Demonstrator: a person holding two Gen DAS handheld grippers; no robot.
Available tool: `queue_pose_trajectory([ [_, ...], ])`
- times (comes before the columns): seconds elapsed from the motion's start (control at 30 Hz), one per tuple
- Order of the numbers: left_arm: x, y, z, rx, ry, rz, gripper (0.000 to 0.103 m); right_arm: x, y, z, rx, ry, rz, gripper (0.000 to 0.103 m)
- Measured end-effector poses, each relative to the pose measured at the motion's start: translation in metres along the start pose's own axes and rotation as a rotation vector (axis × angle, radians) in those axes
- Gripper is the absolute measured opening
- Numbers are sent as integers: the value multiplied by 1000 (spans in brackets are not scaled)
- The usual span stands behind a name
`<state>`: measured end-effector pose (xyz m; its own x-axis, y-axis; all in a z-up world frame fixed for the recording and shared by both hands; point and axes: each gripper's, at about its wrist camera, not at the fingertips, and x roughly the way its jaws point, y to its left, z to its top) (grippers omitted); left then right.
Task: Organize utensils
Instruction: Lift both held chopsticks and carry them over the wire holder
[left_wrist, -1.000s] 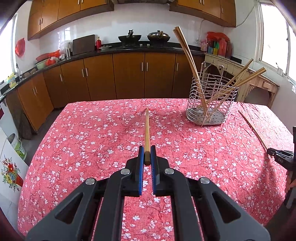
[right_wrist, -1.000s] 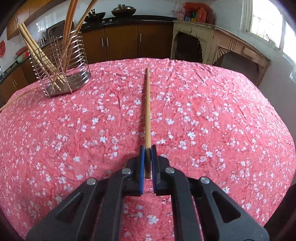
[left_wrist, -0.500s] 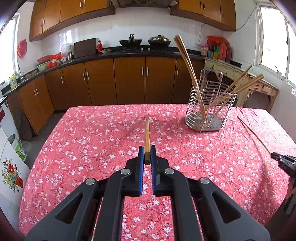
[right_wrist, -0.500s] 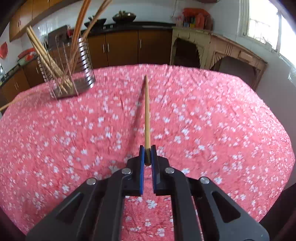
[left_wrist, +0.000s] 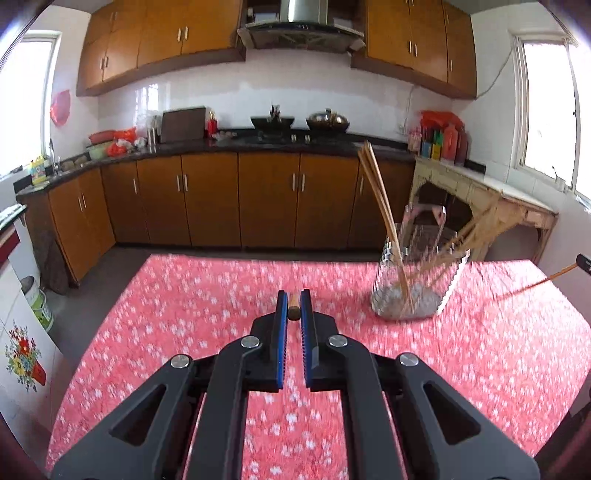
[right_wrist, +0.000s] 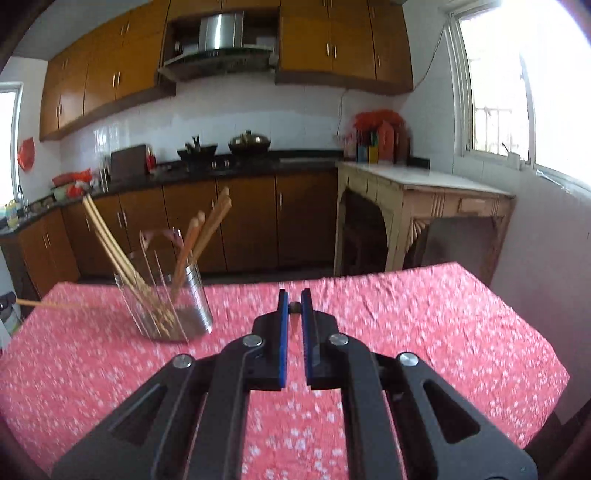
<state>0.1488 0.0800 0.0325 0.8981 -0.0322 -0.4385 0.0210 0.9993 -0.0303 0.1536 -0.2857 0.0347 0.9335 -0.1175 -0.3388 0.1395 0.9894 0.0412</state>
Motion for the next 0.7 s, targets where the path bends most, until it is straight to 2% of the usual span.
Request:
queue_pose_trajectory([
  [0.1,-3,0,17,-8,-45,4,7,1,2,20,6,-40,5,8],
  [0.3,-9,-2,42,-4,-106,10,7,-1,0,40,45,-57,40,8],
  [0.7,-17,-8,62,5,-144,-14,7,-27,18,66,58,-61,183,8],
])
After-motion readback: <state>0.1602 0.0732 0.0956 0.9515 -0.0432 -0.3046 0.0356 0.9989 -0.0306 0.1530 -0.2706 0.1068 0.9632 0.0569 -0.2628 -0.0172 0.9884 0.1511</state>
